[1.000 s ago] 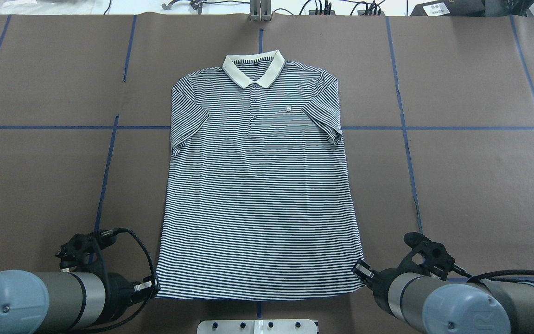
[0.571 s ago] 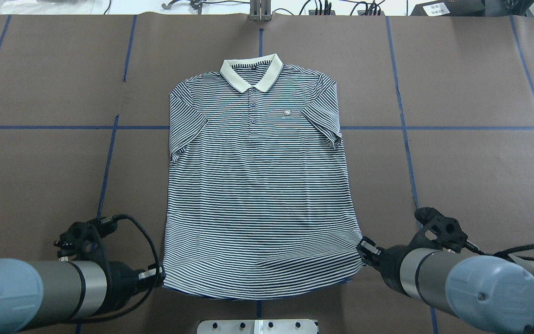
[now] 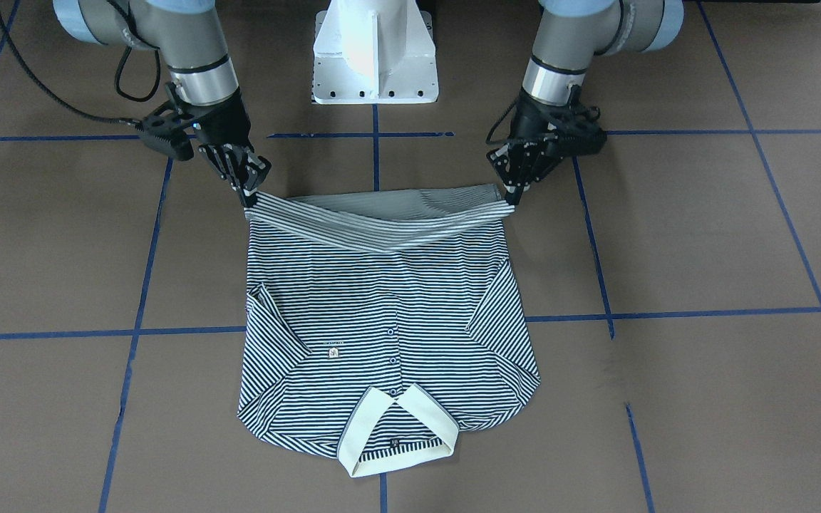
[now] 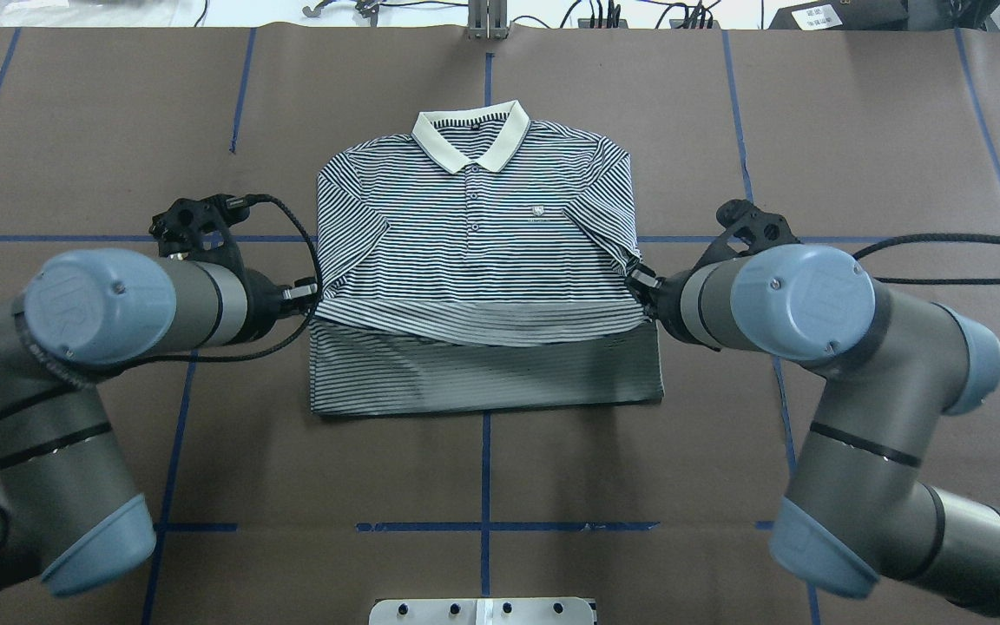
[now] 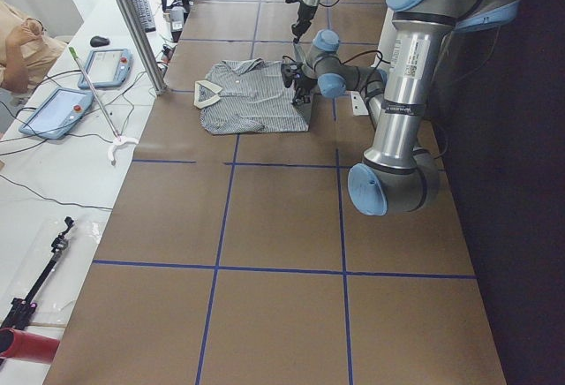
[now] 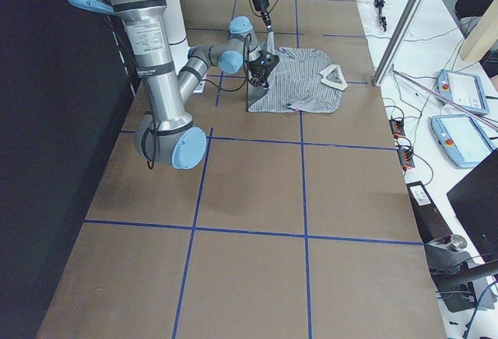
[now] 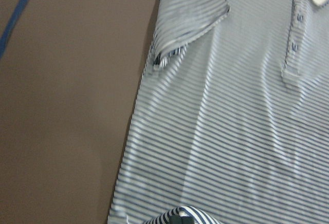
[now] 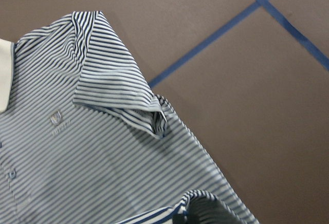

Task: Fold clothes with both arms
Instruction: 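Lift the hem with both grippers and fold it toward the collar, then lay the hem down near the collar and open both grippers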

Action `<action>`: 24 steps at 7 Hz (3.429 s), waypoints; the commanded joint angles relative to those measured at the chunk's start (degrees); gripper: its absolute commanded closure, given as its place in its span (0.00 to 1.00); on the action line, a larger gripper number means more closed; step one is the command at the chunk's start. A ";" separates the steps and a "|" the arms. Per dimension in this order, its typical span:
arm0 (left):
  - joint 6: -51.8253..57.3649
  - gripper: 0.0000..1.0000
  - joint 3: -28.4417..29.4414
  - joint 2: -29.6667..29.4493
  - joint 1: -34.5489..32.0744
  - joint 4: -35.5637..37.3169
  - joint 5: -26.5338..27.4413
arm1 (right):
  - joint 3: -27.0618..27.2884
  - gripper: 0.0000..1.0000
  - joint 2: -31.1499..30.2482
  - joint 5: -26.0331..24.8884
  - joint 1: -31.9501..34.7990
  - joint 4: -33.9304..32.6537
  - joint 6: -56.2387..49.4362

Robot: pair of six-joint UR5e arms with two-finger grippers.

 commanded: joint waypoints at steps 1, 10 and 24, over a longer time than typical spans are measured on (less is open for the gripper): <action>5.58 1.00 12.20 -5.09 -7.01 -7.73 0.10 | -12.98 1.00 8.80 1.65 7.20 0.36 -5.07; 7.00 1.00 32.34 -12.92 -8.97 -19.69 2.82 | -42.18 1.00 22.18 3.14 11.44 10.73 -10.62; 6.91 1.00 36.84 -14.51 -8.35 -22.97 2.73 | -46.52 1.00 24.65 2.62 11.79 10.82 -10.97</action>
